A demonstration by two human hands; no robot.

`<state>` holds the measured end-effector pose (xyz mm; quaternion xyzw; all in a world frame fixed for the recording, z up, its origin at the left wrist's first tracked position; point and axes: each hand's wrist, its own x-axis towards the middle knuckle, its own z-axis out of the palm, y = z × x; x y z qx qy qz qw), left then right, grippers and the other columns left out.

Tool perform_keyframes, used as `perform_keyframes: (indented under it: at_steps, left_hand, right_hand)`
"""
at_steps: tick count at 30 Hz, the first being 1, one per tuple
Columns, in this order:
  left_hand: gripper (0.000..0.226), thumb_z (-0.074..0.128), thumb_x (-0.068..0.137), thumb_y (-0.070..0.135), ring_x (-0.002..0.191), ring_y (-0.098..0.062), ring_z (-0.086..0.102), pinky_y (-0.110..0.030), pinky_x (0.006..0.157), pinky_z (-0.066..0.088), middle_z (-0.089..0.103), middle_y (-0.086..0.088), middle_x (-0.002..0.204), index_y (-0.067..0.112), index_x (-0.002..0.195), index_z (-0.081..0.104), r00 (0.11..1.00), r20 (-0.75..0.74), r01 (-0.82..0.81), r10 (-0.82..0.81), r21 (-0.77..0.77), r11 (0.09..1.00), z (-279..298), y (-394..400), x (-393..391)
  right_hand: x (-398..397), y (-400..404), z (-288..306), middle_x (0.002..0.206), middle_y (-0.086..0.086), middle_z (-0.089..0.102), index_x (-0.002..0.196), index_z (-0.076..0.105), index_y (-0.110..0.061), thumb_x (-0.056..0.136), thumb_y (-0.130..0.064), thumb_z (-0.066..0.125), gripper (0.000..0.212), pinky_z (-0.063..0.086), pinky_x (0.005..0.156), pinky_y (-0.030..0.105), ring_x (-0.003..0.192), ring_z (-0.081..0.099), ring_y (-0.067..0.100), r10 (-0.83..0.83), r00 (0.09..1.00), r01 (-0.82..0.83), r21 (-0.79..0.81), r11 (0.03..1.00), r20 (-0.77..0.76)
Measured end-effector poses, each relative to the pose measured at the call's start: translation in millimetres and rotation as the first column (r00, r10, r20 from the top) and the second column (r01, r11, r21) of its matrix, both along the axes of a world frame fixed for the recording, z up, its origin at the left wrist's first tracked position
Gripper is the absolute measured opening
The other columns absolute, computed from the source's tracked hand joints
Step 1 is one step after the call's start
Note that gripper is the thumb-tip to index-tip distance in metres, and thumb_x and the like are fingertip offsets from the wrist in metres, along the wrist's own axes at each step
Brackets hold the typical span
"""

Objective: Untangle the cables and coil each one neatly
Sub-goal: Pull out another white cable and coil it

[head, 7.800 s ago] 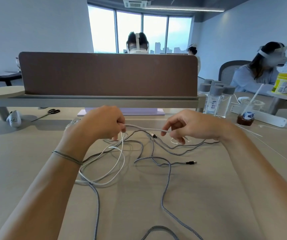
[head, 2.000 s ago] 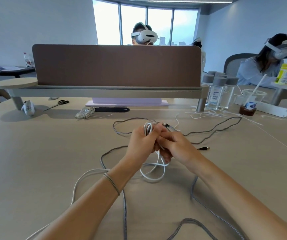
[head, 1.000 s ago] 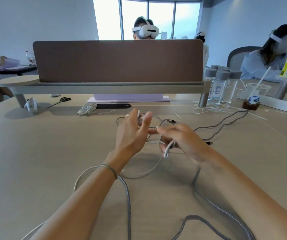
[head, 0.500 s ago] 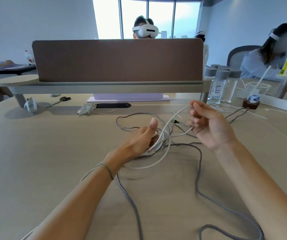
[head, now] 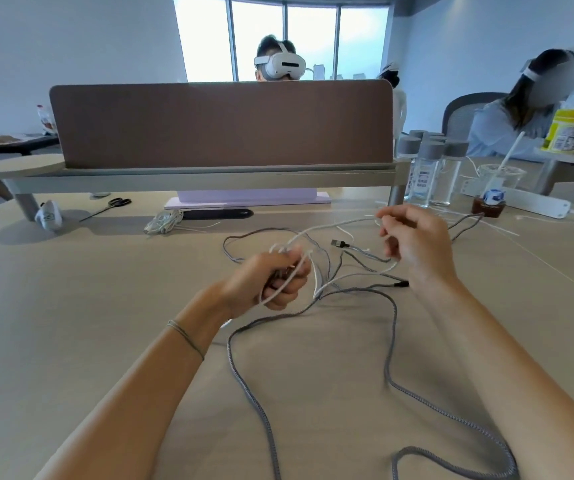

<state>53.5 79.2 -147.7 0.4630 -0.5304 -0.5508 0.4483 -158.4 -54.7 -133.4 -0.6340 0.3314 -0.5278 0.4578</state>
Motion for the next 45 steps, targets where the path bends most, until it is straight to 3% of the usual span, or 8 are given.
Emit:
perform_keyframes:
  at_steps: [4,8,12,19,23,33,40,45]
  left_hand:
    - [0.041,0.040,0.101,0.048,0.048,-0.014,0.016,-0.023,0.042,0.018,0.019,-0.005,0.065,0.016,0.075,0.043,0.976,0.025,-0.215,0.217,-0.081,0.973,9,2,5]
    - [0.042,0.059,0.097,0.041,0.055,-0.011,0.030,-0.024,0.051,0.026,0.034,0.003,0.061,0.017,0.068,0.039,0.610,0.489,-0.432,0.624,-0.455,0.779,5,6,7]
    - [0.046,0.051,0.101,0.044,0.053,-0.012,0.029,-0.027,0.051,0.026,0.036,-0.001,0.059,0.017,0.066,0.039,0.587,0.433,-0.478,0.684,-0.496,0.725,4,4,6]
    - [0.049,0.031,0.104,0.052,0.039,-0.012,0.026,-0.021,0.039,0.031,0.027,0.000,0.052,0.009,0.092,0.050,0.921,-0.126,-0.388,0.368,-0.255,0.885,23,8,-8]
    - [0.058,0.030,0.104,0.054,0.040,-0.009,0.025,-0.021,0.037,0.028,0.027,0.001,0.053,0.004,0.118,0.056,0.839,-0.355,-0.486,0.412,-0.152,0.860,24,4,-6]
    - [0.069,0.027,0.106,0.053,0.050,-0.017,0.054,-0.027,0.047,0.048,0.055,-0.006,0.059,-0.001,0.104,0.069,0.710,-0.230,-0.683,0.666,0.010,0.731,13,-1,11]
    - [0.059,0.033,0.102,0.058,0.079,-0.027,0.068,-0.049,0.089,0.058,0.067,-0.008,0.072,0.010,0.084,0.062,0.589,-0.191,-0.798,0.785,0.015,0.602,11,-6,10]
    - [0.047,0.035,0.103,0.057,0.045,-0.014,0.041,-0.023,0.041,0.040,0.044,-0.002,0.062,0.020,0.076,0.043,0.453,-0.446,-0.818,0.772,0.135,0.558,17,-4,7]
  right_hand:
    - [13,15,-7,0.074,-0.009,0.068,0.090,0.075,-0.017,0.098,-0.013,0.054,0.024,0.045,0.058,0.025,0.066,0.059,0.009,-0.200,0.936,0.060,-0.429,0.901,-0.290]
    - [13,18,-9,0.064,-0.008,0.065,0.079,0.073,-0.021,0.097,-0.021,0.058,0.023,0.045,0.056,0.033,0.063,0.059,0.011,-0.206,0.924,0.010,-0.519,0.855,-0.321]
    - [14,21,-10,0.060,-0.006,0.063,0.081,0.074,-0.020,0.099,-0.023,0.058,0.024,0.046,0.054,0.036,0.058,0.058,0.013,-0.168,0.934,-0.019,-0.516,0.856,-0.314]
    - [23,42,-8,0.061,-0.011,0.065,0.114,0.076,-0.018,0.102,-0.016,0.055,0.024,0.051,0.053,0.036,0.054,0.060,0.009,-0.096,0.972,-0.036,-0.542,0.840,-0.213]
    - [43,59,-14,0.061,-0.004,0.065,0.109,0.078,-0.019,0.100,-0.020,0.058,0.022,0.045,0.050,0.039,0.052,0.053,0.014,-0.080,0.959,-0.098,-0.581,0.808,-0.273]
    - [49,67,-23,0.063,0.000,0.069,0.102,0.079,-0.021,0.098,-0.032,0.052,0.030,0.053,0.061,0.039,0.061,0.063,0.022,-0.089,0.869,-0.233,-0.560,0.795,-0.487]
    - [54,74,-27,0.058,-0.005,0.060,0.105,0.076,-0.027,0.103,-0.033,0.053,0.024,0.050,0.064,0.037,0.063,0.057,0.021,-0.076,0.715,-0.359,-0.459,0.813,-0.695]
    - [61,86,-37,0.058,0.000,0.055,0.078,0.062,-0.024,0.104,-0.041,0.046,0.035,0.043,0.059,0.036,0.059,0.051,0.021,-0.025,0.583,-0.514,-0.393,0.762,-0.812]
